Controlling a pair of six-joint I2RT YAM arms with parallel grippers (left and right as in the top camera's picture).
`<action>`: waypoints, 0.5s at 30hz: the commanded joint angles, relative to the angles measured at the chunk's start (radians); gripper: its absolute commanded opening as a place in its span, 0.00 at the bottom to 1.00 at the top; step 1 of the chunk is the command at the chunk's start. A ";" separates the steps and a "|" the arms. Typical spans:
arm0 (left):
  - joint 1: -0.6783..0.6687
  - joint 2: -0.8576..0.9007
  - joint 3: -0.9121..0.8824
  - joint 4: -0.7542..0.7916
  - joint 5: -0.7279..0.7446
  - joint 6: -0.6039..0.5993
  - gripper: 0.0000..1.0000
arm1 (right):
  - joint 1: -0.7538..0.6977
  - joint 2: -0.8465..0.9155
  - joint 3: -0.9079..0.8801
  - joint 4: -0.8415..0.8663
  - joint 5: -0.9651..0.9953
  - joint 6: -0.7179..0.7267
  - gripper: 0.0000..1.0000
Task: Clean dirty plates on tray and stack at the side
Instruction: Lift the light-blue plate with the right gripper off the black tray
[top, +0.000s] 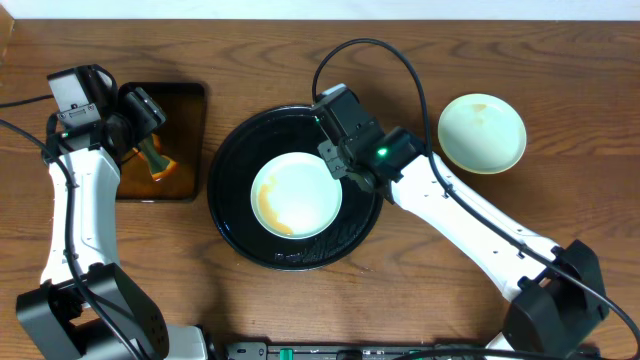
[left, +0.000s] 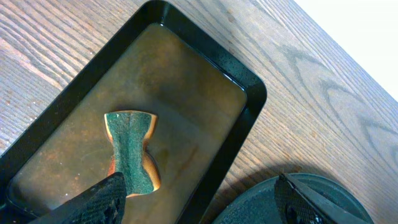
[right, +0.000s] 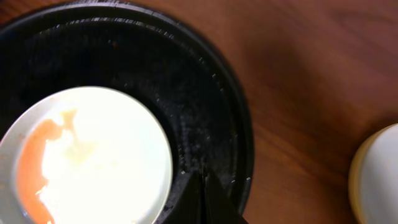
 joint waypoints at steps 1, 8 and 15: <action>0.003 0.004 0.004 -0.002 0.012 0.005 0.77 | -0.019 0.059 0.007 -0.011 -0.105 0.086 0.09; 0.003 0.004 0.004 -0.002 0.012 0.005 0.77 | -0.049 0.234 0.007 -0.005 -0.267 0.129 0.65; 0.003 0.004 0.004 -0.002 0.012 0.005 0.77 | -0.050 0.322 0.007 -0.002 -0.290 0.143 0.36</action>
